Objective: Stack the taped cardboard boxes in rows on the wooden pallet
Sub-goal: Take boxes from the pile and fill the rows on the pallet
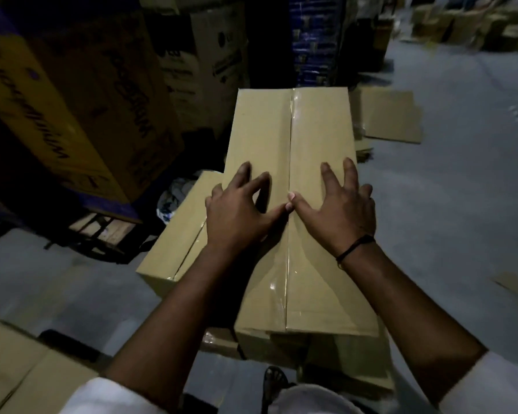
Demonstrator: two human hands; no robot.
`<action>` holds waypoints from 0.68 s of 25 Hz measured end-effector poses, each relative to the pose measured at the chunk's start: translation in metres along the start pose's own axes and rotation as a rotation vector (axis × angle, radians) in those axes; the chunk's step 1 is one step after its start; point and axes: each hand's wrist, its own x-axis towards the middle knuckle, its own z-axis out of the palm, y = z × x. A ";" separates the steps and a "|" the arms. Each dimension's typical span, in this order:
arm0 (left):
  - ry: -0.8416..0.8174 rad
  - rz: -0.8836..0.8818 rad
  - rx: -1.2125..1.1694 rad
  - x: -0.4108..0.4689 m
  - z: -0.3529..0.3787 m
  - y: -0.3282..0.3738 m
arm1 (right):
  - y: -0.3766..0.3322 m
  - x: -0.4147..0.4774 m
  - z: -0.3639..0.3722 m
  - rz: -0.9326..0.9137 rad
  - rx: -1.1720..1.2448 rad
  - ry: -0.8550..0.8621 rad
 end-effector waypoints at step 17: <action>0.351 -0.860 0.504 -0.409 -0.235 -0.105 | -0.235 -0.331 0.009 -0.841 0.448 -0.426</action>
